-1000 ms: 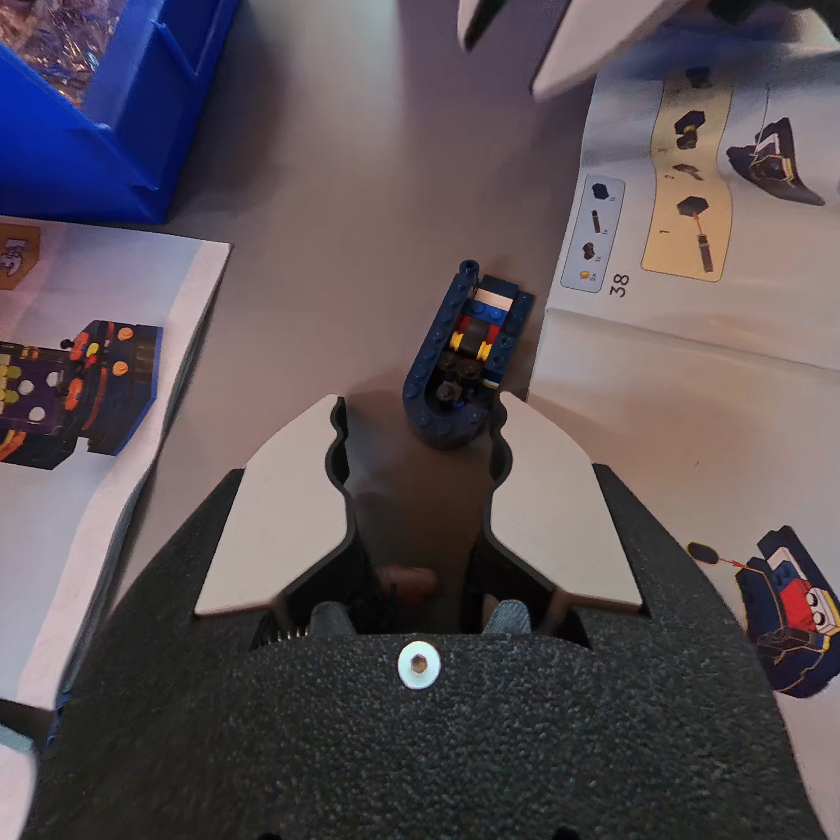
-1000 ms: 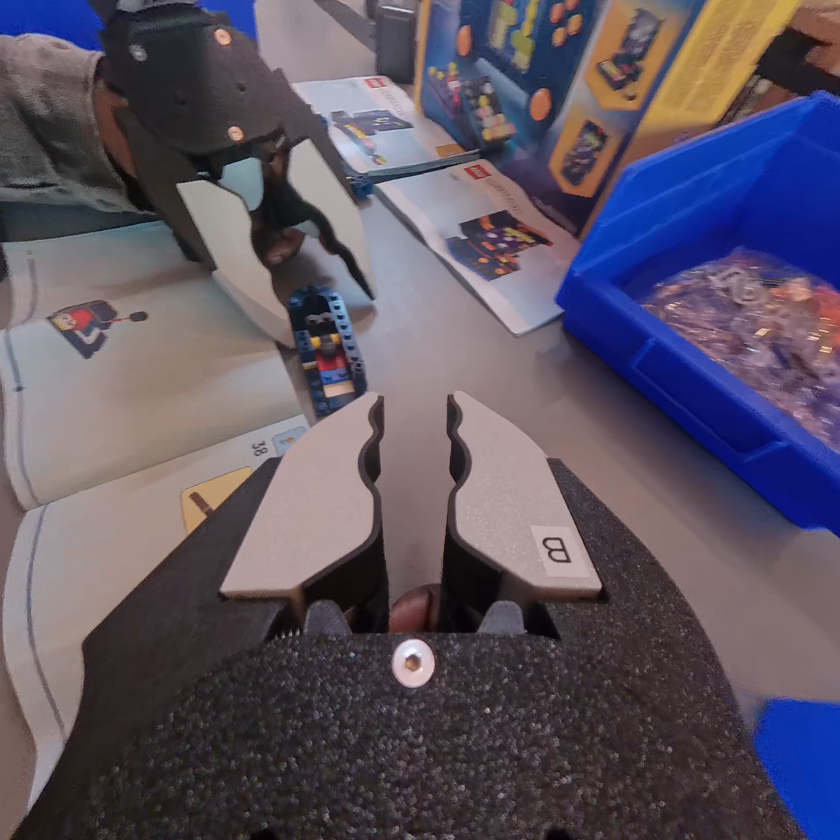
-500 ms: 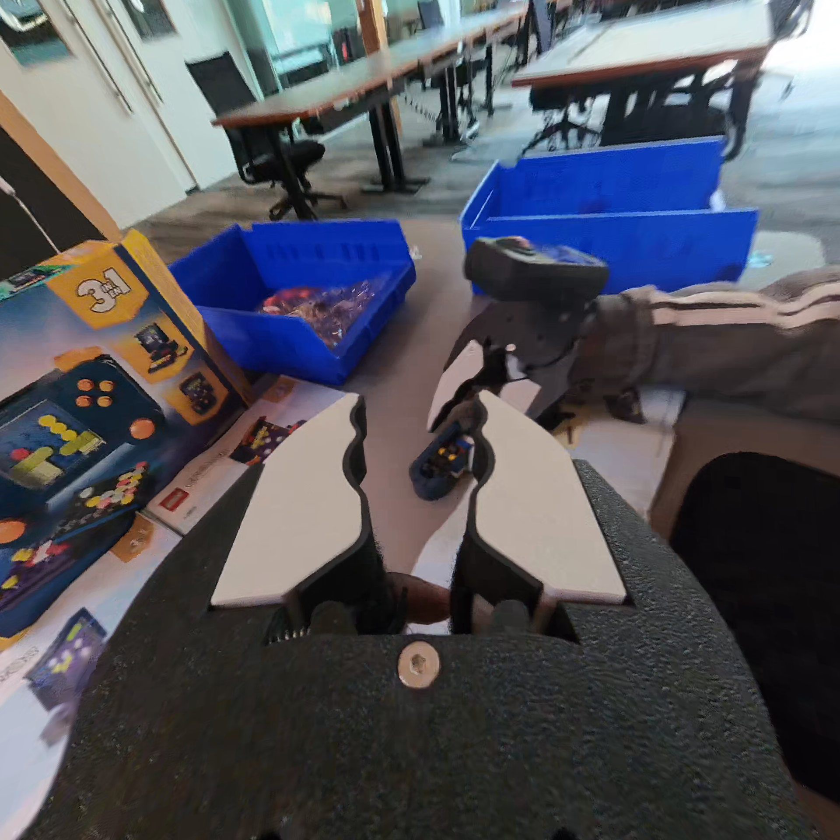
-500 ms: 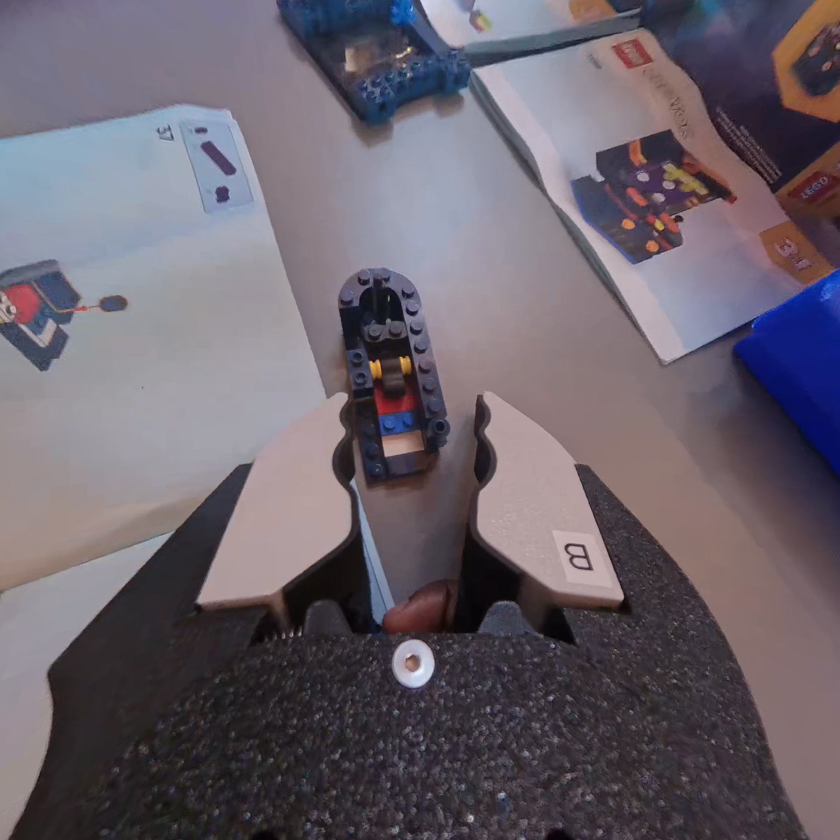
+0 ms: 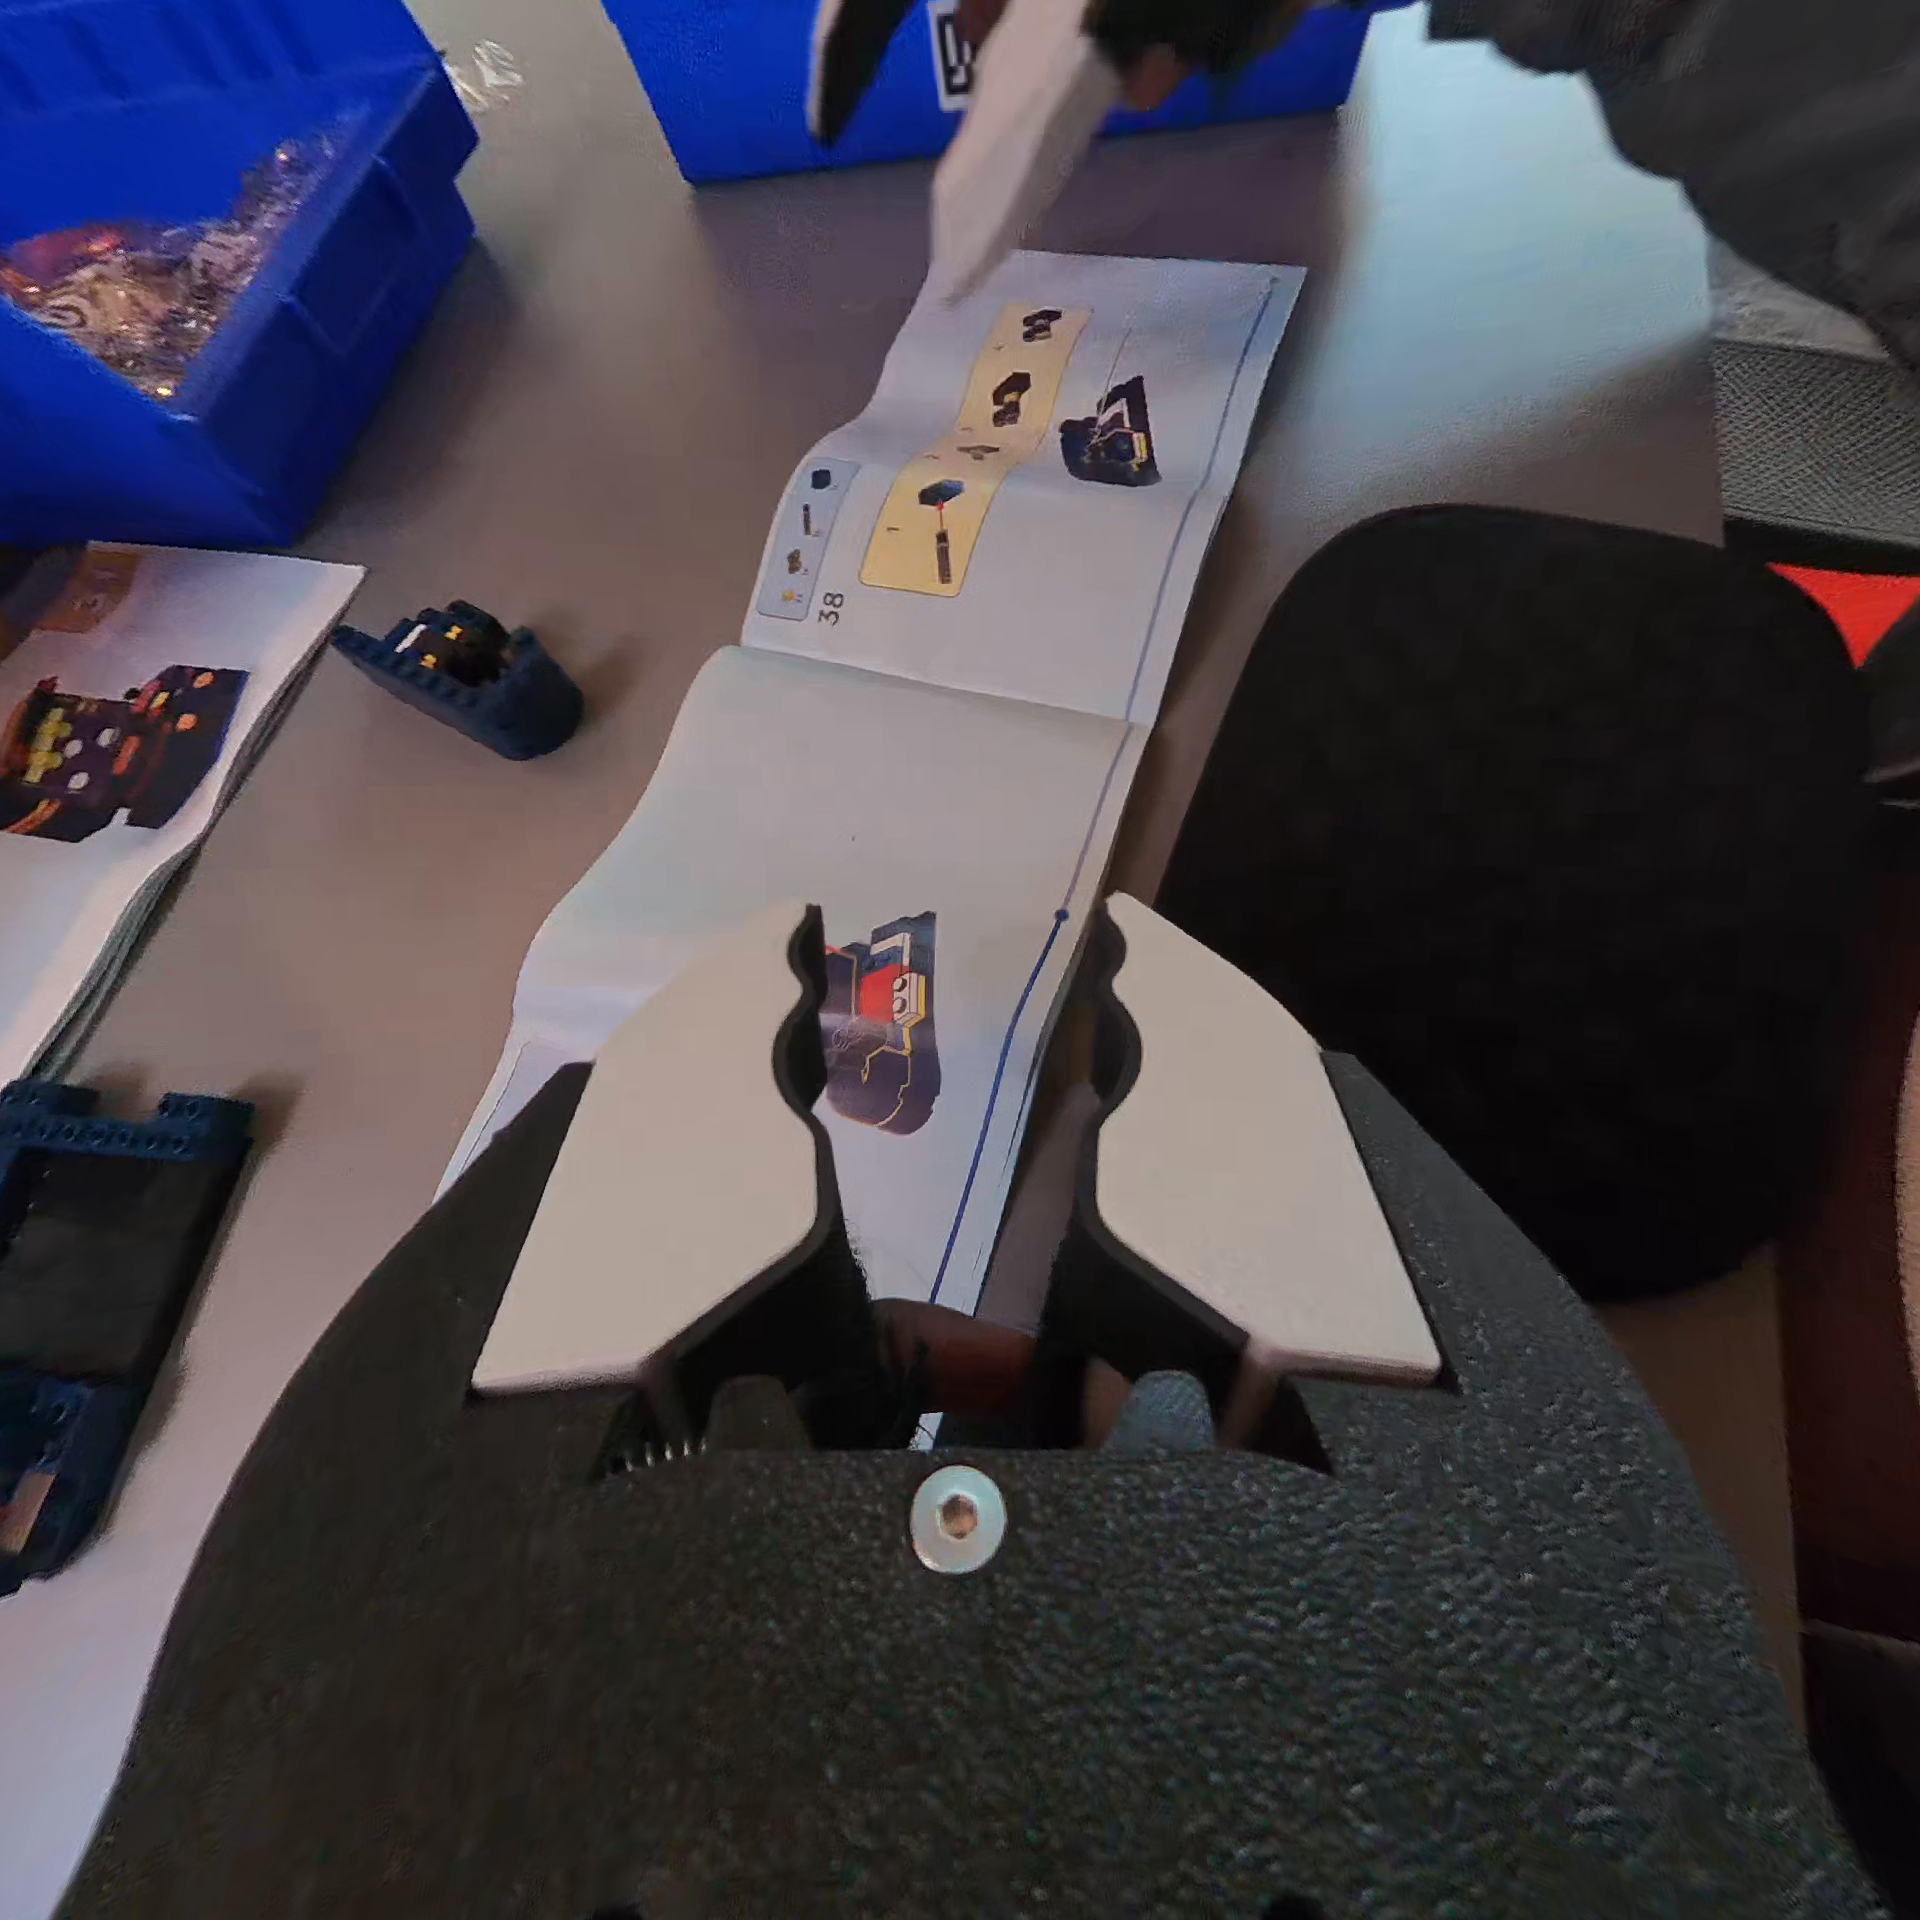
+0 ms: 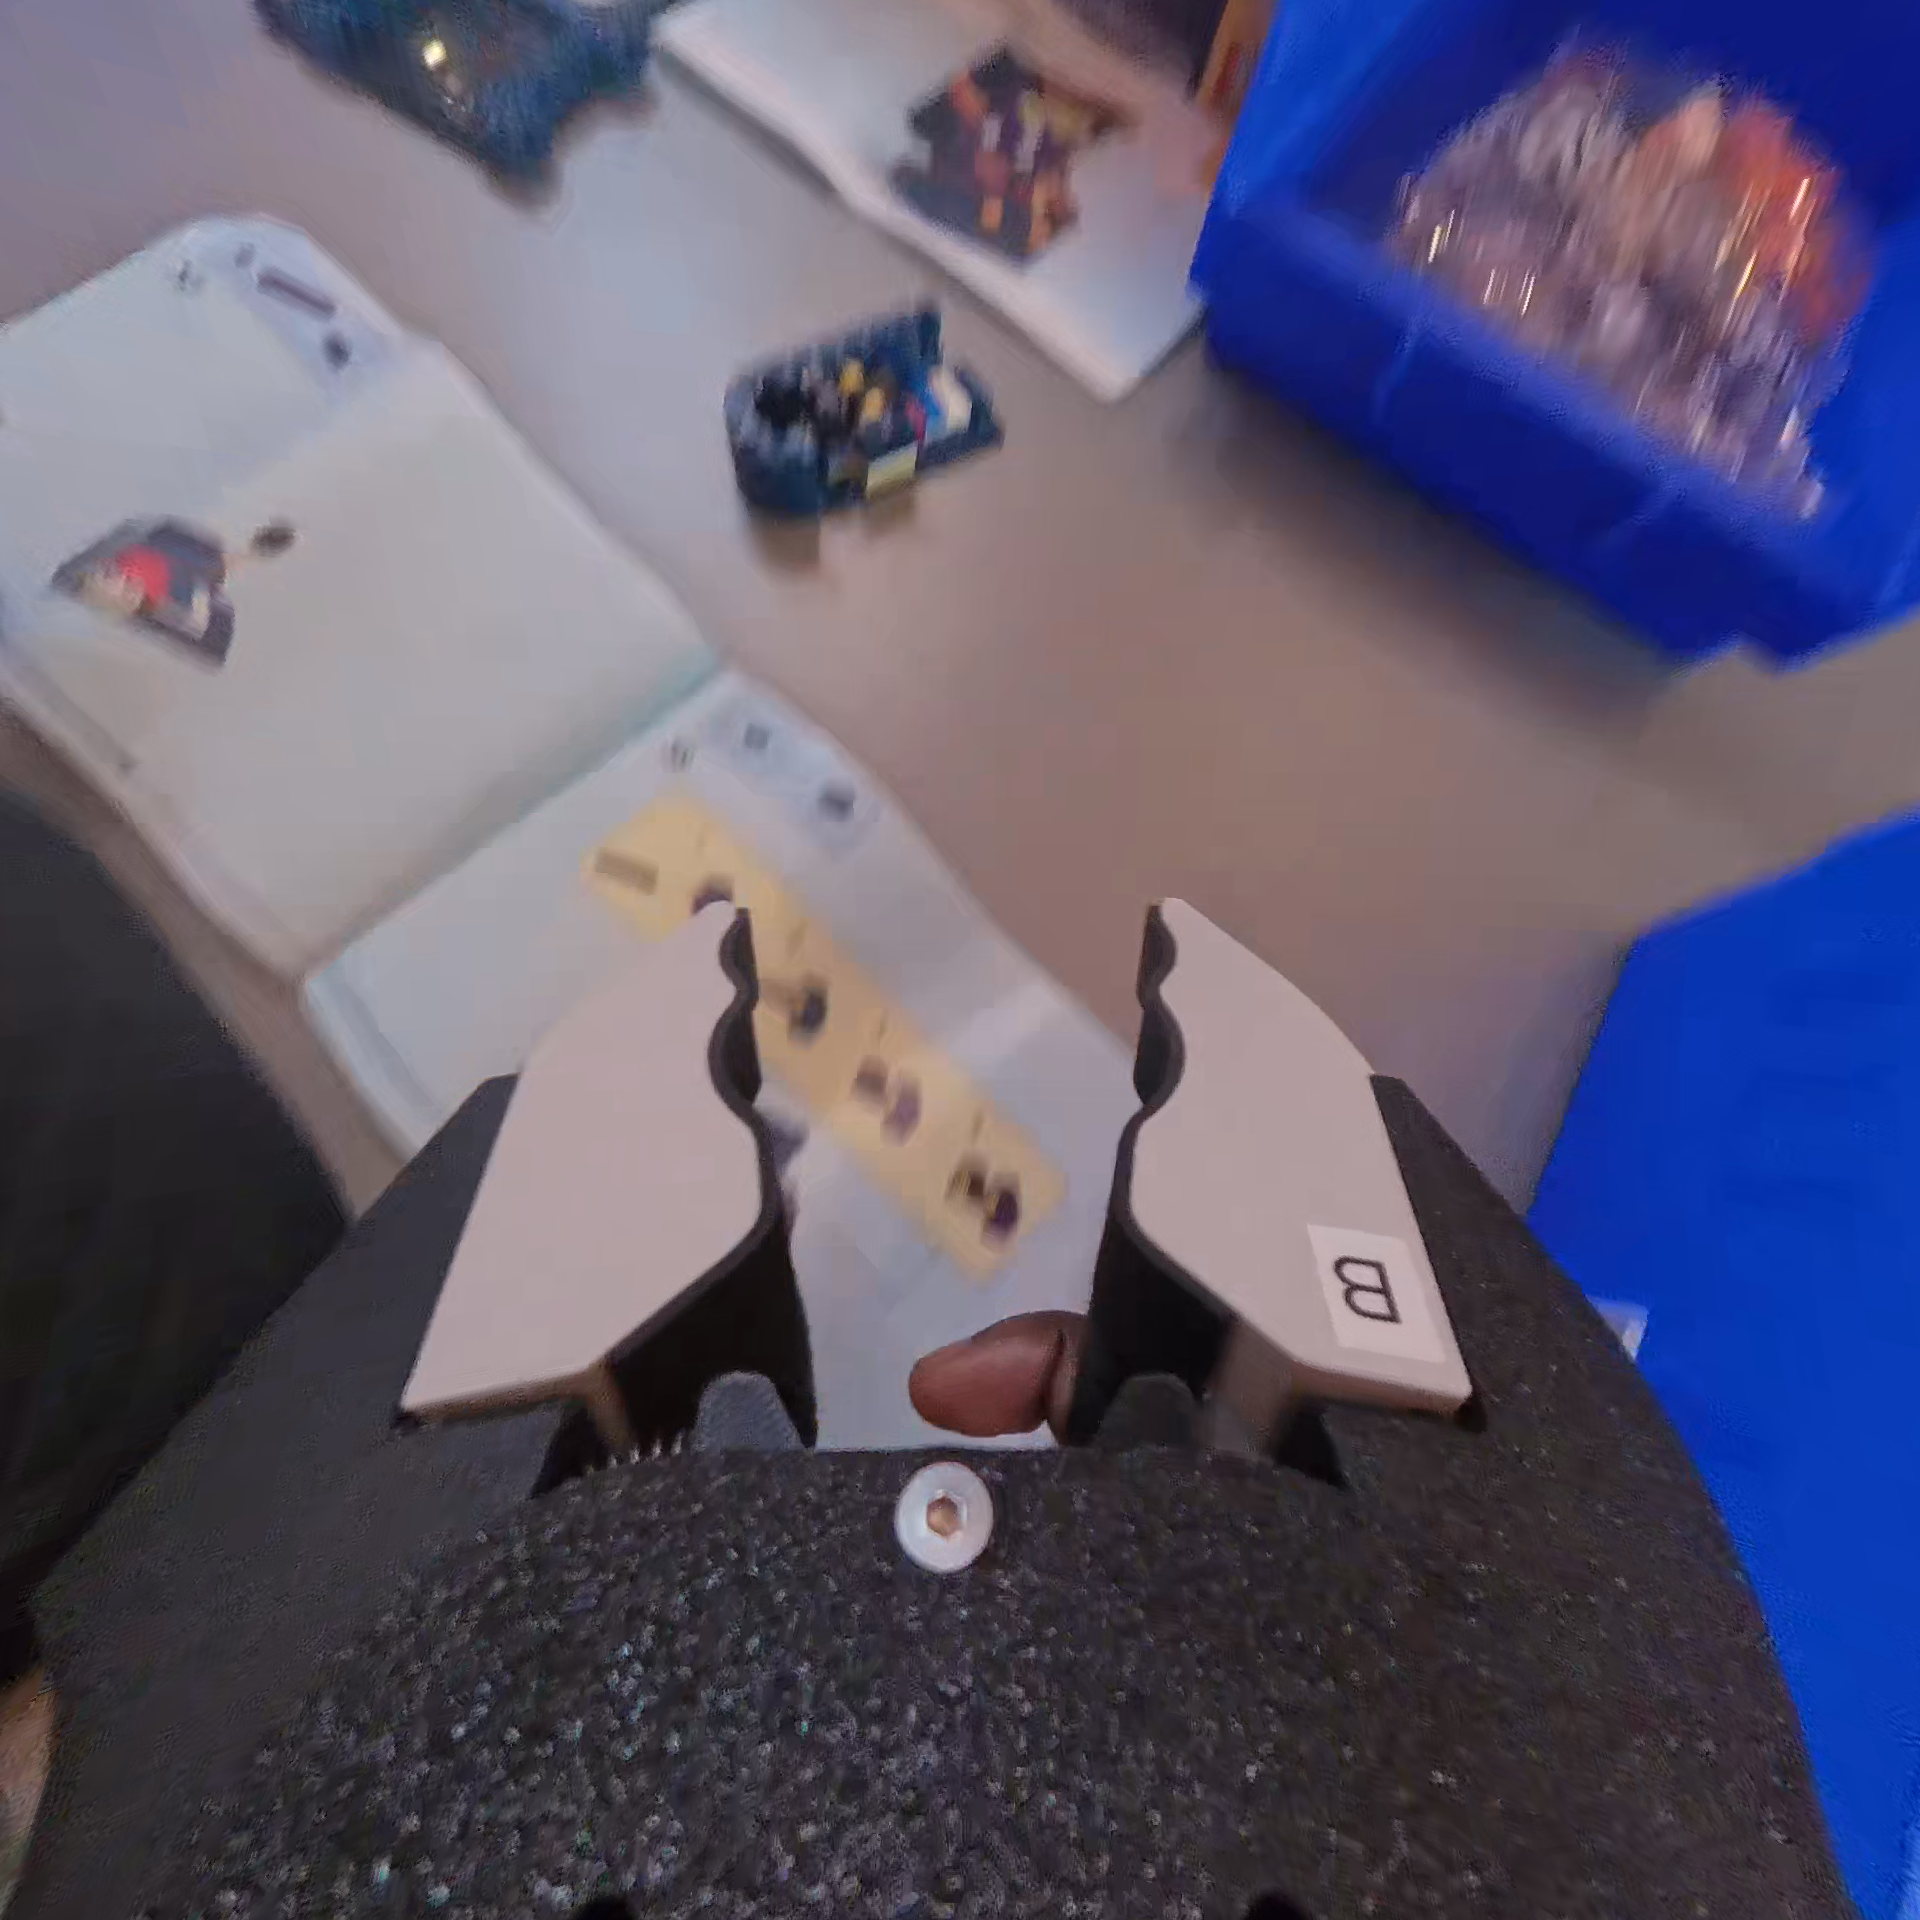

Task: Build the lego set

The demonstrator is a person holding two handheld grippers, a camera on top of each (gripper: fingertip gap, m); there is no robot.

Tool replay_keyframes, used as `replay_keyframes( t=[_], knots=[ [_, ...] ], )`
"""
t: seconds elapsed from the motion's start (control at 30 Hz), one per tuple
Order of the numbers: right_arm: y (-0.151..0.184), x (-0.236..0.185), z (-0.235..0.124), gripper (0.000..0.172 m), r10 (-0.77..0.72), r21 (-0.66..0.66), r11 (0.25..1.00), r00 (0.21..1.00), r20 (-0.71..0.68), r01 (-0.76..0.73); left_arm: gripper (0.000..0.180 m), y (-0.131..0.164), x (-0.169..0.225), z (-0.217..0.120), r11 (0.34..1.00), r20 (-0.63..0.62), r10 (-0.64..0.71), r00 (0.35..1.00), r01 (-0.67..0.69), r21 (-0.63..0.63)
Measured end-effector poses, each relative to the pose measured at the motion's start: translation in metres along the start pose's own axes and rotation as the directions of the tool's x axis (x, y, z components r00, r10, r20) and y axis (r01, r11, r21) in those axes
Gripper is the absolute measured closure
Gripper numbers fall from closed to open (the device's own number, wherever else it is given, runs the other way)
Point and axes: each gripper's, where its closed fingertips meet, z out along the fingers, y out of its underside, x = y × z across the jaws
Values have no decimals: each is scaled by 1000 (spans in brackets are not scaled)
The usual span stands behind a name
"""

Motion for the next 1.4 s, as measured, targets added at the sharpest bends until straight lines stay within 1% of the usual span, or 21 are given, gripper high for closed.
replay_keyframes(
  t=[0.07,0.17,0.27,0.33,0.4,0.5,0.57,0.67,0.77,0.83,0.87,0.93,0.97,1.0,1.07,1.17,1.23,1.27,1.33,1.37,1.4],
  knots=[
    [29,-1,-15,100,58,-18,998,998,-28,-58,132,-7,4,7,1000,-32,15,999,-14,17],
    [63,-9,-18,98,131,-74,989,991,-21,-132,131,-26,8,23,998,-93,38,995,-34,45],
    [80,-6,-11,87,142,-150,977,988,-66,-150,130,-34,5,51,997,-113,73,991,-72,6],
    [81,-8,-4,88,199,-156,966,978,-68,-208,130,-36,5,73,997,-127,73,989,-74,-11],
    [77,-8,-1,101,197,-119,971,977,-84,-206,130,-32,5,92,999,-133,42,990,-44,-17],
    [69,-18,3,144,149,-98,983,987,-58,-154,132,-20,8,102,998,-155,-17,988,6,-70],
    [65,-25,6,167,120,-93,988,992,-23,-122,133,-25,5,98,1000,-142,-15,990,12,-20],
    [56,-34,5,171,38,-99,994,999,2,-38,132,-35,-1,90,998,-114,2,993,6,63],
    [11,-44,-9,172,-187,55,979,976,-116,194,130,-53,-15,77,987,-48,42,998,-34,157],
    [-23,-63,-21,172,-407,132,885,880,-246,446,127,-71,-24,64,969,-14,61,998,-56,242],
    [-34,-72,-25,172,-525,111,803,783,-334,585,125,-78,-28,56,957,9,80,997,-79,280],
    [-50,-86,-29,172,-701,-26,597,506,-501,801,121,-86,-41,41,931,94,148,984,-171,321],
    [-52,-93,-27,172,-755,-95,508,389,-528,856,123,-87,-43,35,912,123,211,970,-240,331],
    [-54,-103,-23,172,-783,-125,446,319,-534,887,126,-86,-41,30,890,122,277,953,-302,341],
    [-59,-119,-18,172,-782,-90,396,285,-554,914,131,-75,-39,29,887,90,337,937,-348,304],
    [-68,-134,-19,170,-747,9,387,319,-583,922,160,-62,-38,30,905,35,331,943,-327,272],
    [-76,-147,-30,165,-693,176,387,411,-592,905,172,-56,-39,26,908,8,331,944,-321,270],
    [-82,-154,-42,159,-648,313,370,485,-587,875,173,-54,-40,22,908,-1,327,945,-314,279],
    [-91,-156,-81,151,-518,638,342,705,-484,690,176,-49,-42,12,913,-24,311,950,-292,287],
    [-94,-144,-100,151,-435,763,356,819,-375,539,177,-47,-45,7,917,-30,294,955,-273,291],
    [-93,-128,-110,157,-375,840,383,896,-238,384,177,-46,-48,2,920,-25,277,961,-257,297]
  ],
)
